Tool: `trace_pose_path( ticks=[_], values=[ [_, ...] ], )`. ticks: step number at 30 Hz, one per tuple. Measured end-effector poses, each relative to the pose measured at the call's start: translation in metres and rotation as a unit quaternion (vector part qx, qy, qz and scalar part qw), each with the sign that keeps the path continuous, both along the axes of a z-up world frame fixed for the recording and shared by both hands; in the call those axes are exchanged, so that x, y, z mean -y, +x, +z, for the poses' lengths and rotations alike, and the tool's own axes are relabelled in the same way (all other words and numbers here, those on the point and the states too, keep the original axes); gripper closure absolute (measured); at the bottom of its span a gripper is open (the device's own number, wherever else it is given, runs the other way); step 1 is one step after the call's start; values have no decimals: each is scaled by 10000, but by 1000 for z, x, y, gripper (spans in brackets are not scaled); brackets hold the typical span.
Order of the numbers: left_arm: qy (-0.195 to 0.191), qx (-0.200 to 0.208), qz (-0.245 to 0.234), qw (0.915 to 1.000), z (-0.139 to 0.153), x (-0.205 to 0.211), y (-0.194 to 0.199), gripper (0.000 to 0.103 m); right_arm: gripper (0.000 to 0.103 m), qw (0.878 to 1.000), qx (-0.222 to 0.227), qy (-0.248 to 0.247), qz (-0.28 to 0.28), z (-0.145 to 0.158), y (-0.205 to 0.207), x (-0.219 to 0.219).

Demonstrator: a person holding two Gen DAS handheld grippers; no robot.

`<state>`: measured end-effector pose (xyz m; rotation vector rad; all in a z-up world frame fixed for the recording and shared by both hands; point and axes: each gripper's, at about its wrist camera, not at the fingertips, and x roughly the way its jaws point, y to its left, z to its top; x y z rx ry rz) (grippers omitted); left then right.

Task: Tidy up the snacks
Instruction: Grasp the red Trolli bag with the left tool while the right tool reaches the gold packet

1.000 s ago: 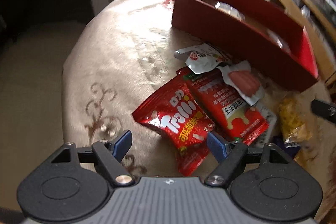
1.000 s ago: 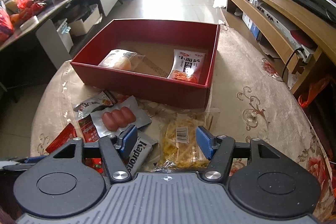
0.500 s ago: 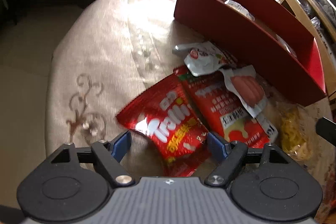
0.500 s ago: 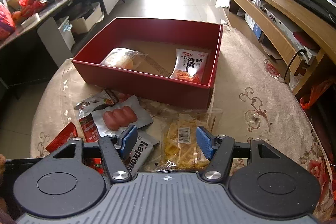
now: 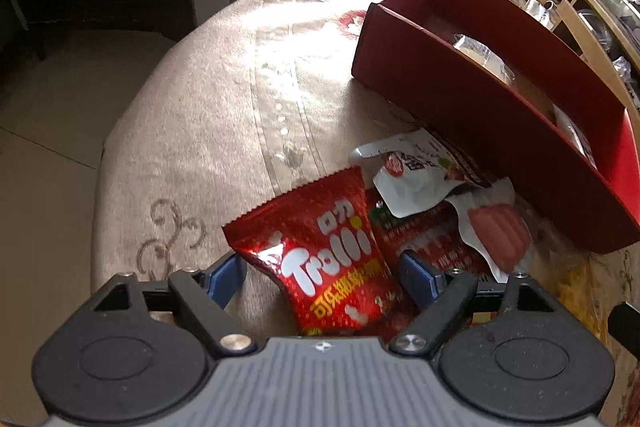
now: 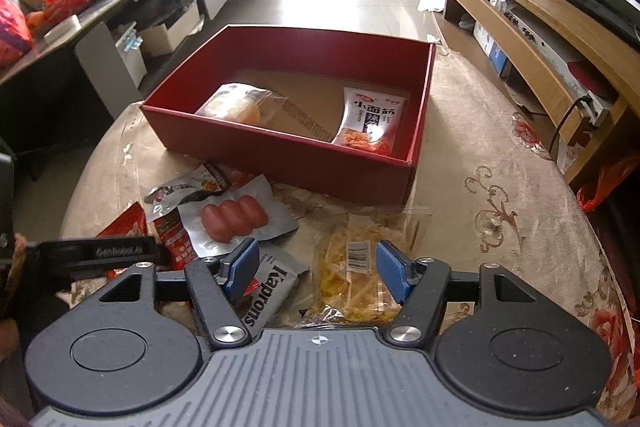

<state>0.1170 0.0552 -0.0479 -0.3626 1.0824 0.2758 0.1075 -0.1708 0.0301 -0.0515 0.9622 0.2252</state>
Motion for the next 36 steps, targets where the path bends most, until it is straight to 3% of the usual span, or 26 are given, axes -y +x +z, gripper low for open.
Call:
trace_pose_path(
  ticks=[4, 7, 12, 16, 19, 25, 31, 36],
  values=[
    [288, -81, -145, 9994, -3, 6, 9, 8, 32, 9999, -52, -44, 80, -3, 0, -5],
    [391, -39, -234, 9990, -5, 8, 10, 6, 32, 9999, -92, -73, 87, -5, -2, -5],
    [669, -150, -638, 9956, -7, 11, -6, 15, 32, 9999, -111, -78, 44, -4, -2, -1],
    [594, -169, -815, 9948, -1, 3, -25, 40, 32, 10000, -59, -45, 24, 1, -6, 3],
    [429, -181, -863, 9952, 1, -2, -36, 46, 32, 10000, -69, -22, -51, 2, -13, 10],
    [354, -90, -1072, 9936, 1, 3, -49, 49, 32, 9970, -333, 96, -686, -8, -36, 44],
    [137, -30, -1188, 9928, 4, 4, -53, 50, 32, 9827, -893, 454, -1558, -33, -54, 72],
    [-1, -36, -1279, 9918, 5, 5, -57, 50, 34, 9801, -910, 721, -1607, -36, -61, 55]
  ],
)
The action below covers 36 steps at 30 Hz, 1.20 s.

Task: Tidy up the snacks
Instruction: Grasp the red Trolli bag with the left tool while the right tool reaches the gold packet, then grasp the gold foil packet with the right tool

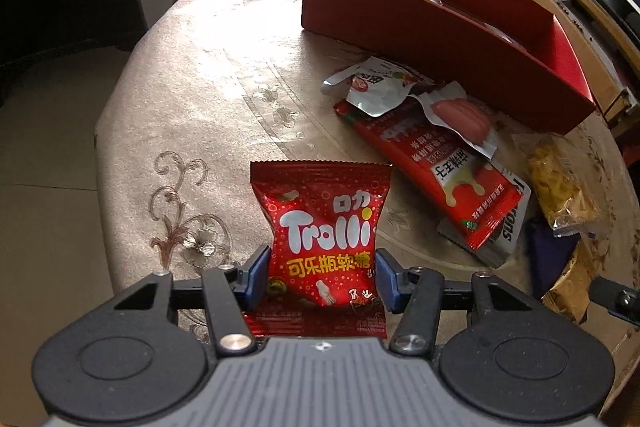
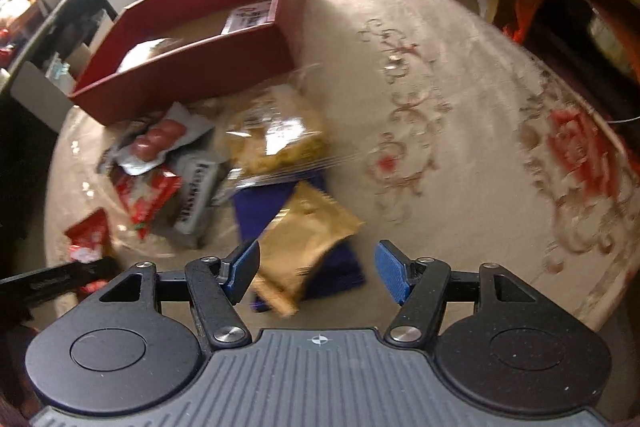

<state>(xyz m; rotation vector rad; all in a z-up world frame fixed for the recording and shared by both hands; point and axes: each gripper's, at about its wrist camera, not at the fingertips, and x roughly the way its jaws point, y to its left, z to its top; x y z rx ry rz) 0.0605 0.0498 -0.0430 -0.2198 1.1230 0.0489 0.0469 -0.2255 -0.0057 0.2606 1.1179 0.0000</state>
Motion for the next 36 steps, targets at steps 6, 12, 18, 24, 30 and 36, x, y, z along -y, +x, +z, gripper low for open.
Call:
trace_pose_path(
  ticks=[6, 12, 18, 24, 30, 36],
  values=[
    [40, 40, -69, 10000, -1, 1, 0, 50, 45, 9988, -269, 347, -218, -13, 16, -13],
    [177, 63, -166, 9997, -3, 6, 0, 46, 49, 9995, -183, -256, 11, -18, 23, -31],
    [383, 97, -293, 9988, -5, 15, -1, 39, 52, 9868, 60, -1434, 751, -20, 20, -55],
    [143, 43, -176, 9997, -4, 5, 1, 36, 52, 9872, 26, -1278, 952, -15, 16, -47],
    [166, 66, -181, 9997, -6, 10, 2, 24, 47, 9888, 34, -1139, 967, -19, 19, -46],
    [559, 97, -230, 9981, -8, 23, 1, 29, 50, 9859, 43, -1288, 1069, -19, 20, -47]
  ],
)
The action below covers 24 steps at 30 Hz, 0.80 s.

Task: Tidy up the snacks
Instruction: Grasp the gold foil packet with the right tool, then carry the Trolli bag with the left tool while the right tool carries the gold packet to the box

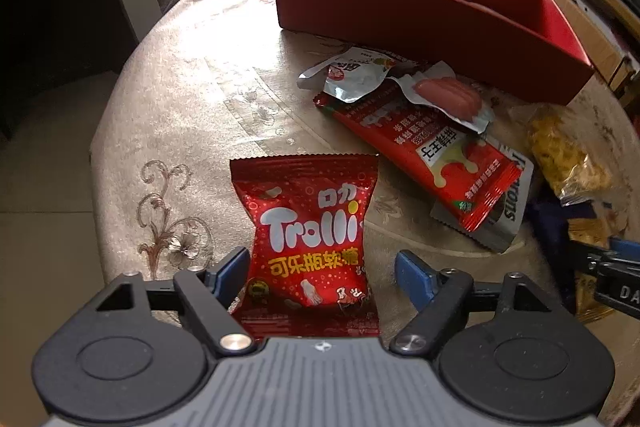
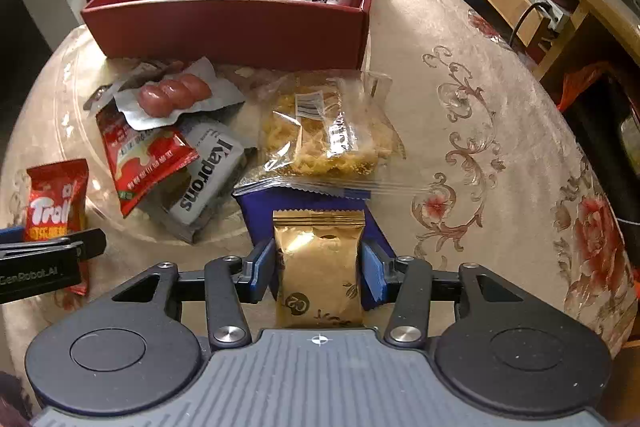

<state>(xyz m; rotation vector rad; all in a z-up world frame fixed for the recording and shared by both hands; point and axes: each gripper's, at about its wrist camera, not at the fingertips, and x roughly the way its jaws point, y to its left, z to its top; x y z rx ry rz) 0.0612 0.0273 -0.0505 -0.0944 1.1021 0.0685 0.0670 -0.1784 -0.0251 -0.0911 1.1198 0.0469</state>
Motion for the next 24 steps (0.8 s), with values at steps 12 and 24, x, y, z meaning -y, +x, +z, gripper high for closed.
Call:
trace_pose_path(
  ticks=[12, 24],
  values=[
    [66, 11, 24, 10000, 5, -2, -7, 48, 57, 9991, 117, -257, 313, 7, -11, -6],
    [23, 151, -97, 9998, 16, 1, -16, 52, 57, 9976, 371, -226, 534, 20, -17, -16]
  ],
)
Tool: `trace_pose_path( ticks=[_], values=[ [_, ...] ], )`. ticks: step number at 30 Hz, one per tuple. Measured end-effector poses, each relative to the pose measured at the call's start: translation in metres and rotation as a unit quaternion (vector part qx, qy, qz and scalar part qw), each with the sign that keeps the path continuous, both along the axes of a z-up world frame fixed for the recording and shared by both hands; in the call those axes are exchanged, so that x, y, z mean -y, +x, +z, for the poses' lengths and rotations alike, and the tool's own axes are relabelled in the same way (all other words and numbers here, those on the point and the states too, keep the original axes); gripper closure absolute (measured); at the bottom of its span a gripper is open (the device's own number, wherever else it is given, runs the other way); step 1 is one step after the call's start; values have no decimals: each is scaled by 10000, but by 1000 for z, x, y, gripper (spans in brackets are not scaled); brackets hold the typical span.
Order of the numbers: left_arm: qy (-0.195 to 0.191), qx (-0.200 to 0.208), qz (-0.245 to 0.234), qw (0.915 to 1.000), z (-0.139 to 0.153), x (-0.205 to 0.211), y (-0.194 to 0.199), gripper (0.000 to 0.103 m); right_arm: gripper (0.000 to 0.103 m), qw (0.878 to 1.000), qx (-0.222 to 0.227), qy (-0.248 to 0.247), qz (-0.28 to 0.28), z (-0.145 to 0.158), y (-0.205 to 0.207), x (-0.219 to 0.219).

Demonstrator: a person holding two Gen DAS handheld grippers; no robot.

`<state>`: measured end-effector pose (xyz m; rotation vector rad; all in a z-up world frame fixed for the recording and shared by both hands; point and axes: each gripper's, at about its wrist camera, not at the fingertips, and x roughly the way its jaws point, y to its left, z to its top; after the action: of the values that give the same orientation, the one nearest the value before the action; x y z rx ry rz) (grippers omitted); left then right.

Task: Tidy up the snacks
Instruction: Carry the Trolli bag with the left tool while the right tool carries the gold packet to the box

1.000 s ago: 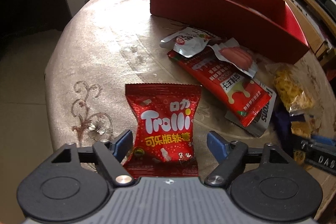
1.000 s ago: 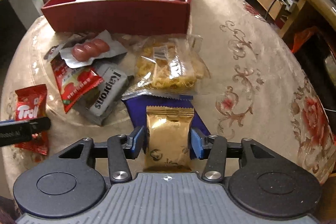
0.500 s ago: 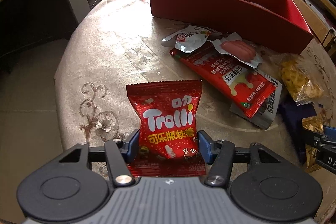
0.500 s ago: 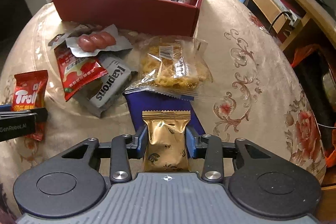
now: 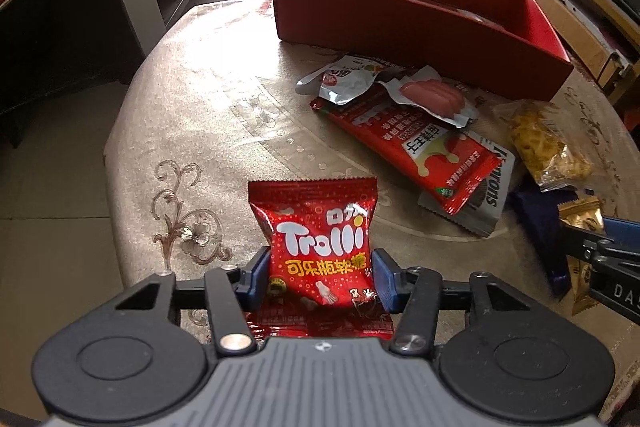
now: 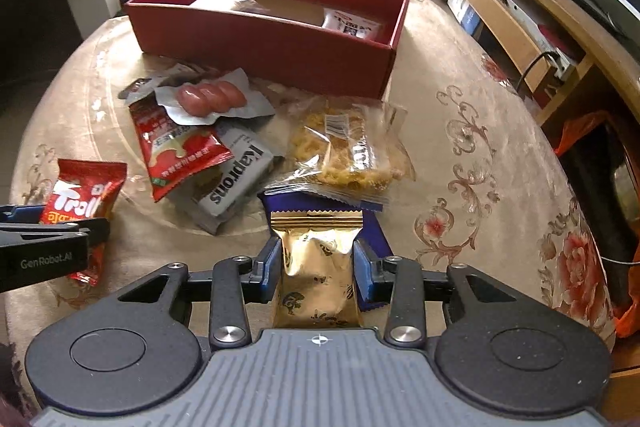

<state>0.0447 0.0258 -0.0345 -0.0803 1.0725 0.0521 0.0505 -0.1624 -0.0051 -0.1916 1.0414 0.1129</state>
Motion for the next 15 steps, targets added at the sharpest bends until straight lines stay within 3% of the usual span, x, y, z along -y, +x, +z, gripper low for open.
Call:
trace_pose_path(
  ticks=[15],
  values=[
    [-6, 2, -6, 10000, 7, -2, -12, 53, 57, 9997, 166, 147, 92, 11, -5, -1]
  ],
)
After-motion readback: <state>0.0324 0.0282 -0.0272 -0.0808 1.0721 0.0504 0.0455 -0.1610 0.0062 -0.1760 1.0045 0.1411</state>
